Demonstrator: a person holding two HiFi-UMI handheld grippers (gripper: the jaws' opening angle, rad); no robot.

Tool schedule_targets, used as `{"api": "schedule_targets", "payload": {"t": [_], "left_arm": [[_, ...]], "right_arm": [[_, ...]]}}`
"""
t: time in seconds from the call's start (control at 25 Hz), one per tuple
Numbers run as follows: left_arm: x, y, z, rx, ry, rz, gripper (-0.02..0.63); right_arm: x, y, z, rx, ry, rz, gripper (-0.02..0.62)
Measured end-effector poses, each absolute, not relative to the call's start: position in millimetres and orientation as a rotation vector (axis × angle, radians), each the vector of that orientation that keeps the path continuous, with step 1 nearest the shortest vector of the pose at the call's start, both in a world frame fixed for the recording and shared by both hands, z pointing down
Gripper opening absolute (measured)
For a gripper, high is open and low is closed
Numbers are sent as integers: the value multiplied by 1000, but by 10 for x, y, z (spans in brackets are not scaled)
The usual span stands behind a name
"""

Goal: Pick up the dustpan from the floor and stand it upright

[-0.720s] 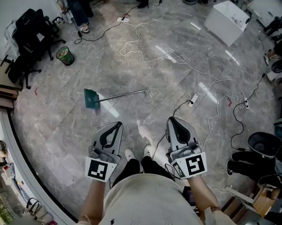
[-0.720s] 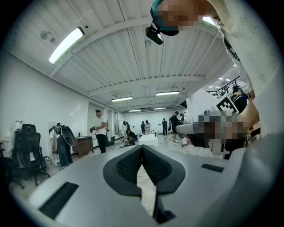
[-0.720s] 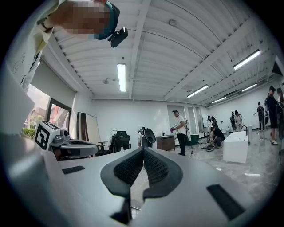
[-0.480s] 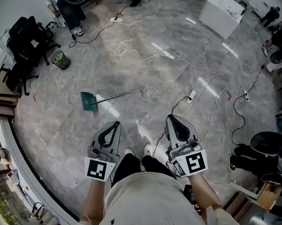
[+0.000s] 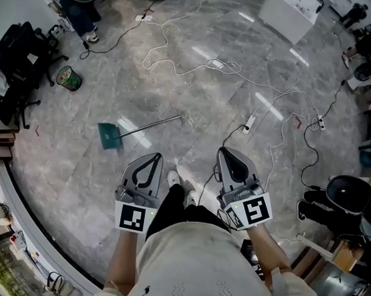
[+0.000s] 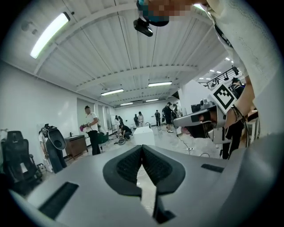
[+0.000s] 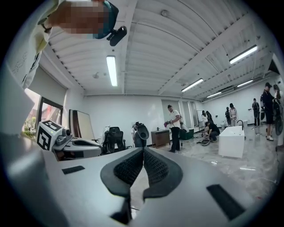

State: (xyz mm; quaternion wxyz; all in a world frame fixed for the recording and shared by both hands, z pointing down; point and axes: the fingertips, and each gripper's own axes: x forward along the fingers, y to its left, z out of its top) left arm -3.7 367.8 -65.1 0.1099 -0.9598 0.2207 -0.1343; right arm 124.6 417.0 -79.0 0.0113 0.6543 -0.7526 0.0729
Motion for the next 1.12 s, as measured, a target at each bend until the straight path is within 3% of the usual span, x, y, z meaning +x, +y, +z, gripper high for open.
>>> {"api": "schedule_targets", "payload": {"t": [0.36,0.56,1.12], "left_arm": [[284,2774,-450,-2842,514,-427,11],[803,2351,-226,-2855,506,-485,12],[2136,1241,1527,-2628,322,-1124,11]], "right_arm": [[1312,3368,-820,2057,-2286,168,17],[1790,2983,-685,2066,-2274,198,17],[3174,1678,119,2072,-2317,357,17]]}}
